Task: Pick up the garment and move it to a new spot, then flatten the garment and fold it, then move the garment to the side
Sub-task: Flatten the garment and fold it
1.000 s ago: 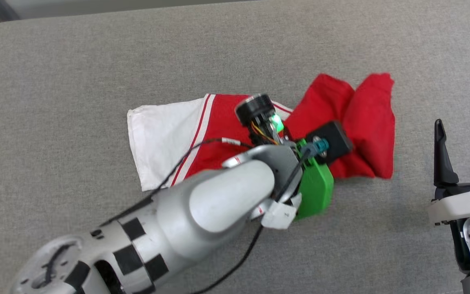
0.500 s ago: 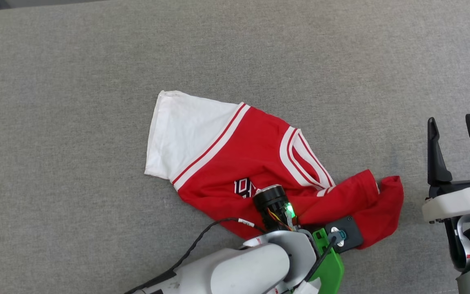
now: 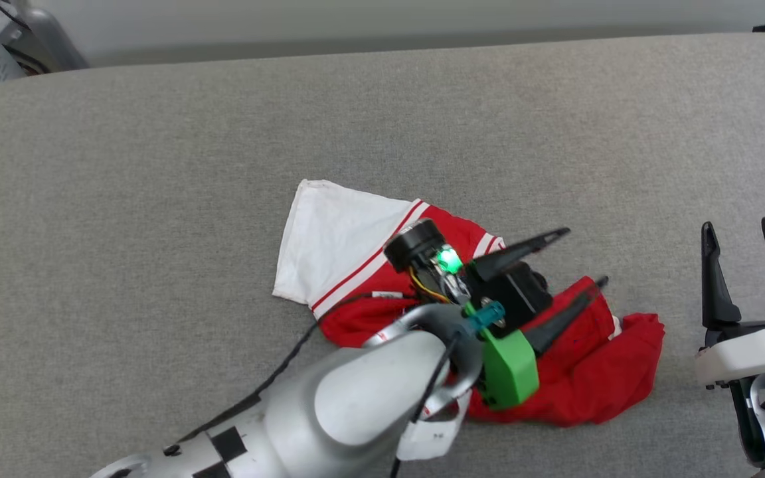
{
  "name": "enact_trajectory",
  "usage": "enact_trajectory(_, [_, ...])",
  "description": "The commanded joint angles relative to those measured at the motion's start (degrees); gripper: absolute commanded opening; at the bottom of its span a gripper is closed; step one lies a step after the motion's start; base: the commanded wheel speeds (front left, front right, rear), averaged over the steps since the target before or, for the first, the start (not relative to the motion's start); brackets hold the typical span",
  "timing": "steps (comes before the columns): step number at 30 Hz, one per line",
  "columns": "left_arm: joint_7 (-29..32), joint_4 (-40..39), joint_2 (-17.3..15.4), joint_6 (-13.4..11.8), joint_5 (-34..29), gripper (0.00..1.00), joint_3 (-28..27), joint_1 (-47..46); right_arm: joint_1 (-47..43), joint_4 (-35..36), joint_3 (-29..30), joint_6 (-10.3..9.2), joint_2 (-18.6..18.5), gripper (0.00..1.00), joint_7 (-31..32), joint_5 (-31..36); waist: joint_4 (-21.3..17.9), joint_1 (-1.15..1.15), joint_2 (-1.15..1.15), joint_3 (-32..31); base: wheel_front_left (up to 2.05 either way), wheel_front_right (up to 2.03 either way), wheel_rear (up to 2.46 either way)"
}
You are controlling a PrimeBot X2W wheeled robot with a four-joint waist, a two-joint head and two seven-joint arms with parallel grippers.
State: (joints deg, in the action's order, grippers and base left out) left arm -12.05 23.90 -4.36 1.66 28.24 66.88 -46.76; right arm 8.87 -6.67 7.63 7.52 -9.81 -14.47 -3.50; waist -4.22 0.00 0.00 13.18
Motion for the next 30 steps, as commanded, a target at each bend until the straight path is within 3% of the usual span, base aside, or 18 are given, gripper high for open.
enact_trajectory(1, [-0.92,-0.44,-1.65,-1.84,-0.06,1.00,-1.45,0.00,-0.87,0.00,-0.04,-0.03,0.03,1.00,-0.52,0.32,1.81,0.00,0.00,-2.58,0.00,0.00,0.00])
enact_trajectory(12, [-2.91,-7.20,-12.76,-14.29,0.61,1.00,-15.16,8.60,-2.75,0.58,-0.20,-0.03,-0.08,1.00,-0.52,0.04,2.87,0.00,0.00,-4.59,0.00,0.00,0.00])
enact_trajectory(15, [-2.93,-11.90,-16.82,-18.61,0.35,1.00,-22.54,15.23,-2.71,1.82,-0.65,-0.03,-1.02,1.00,-0.52,-0.34,3.09,0.00,0.00,-5.15,0.00,0.00,0.00])
enact_trajectory(19, [-2.94,-15.49,-19.62,-21.69,-0.43,1.00,-29.22,22.19,-1.14,2.82,-2.32,-0.03,-3.24,1.00,-0.49,-1.29,3.38,0.00,0.00,-5.29,0.00,0.00,0.00])
enact_trajectory(24, [-2.94,-19.14,-20.56,-23.57,-2.01,1.00,-37.01,30.50,4.34,4.45,-8.64,-0.03,-9.88,1.00,4.44,-5.71,4.38,0.00,0.00,-4.66,0.00,0.00,0.00])
enact_trajectory(30, [-2.95,-21.71,-18.72,-23.46,-4.81,1.00,-41.40,36.10,14.44,6.65,-26.54,-0.03,-22.93,1.00,22.89,-18.74,6.19,0.00,0.00,-3.09,0.00,0.00,0.00])
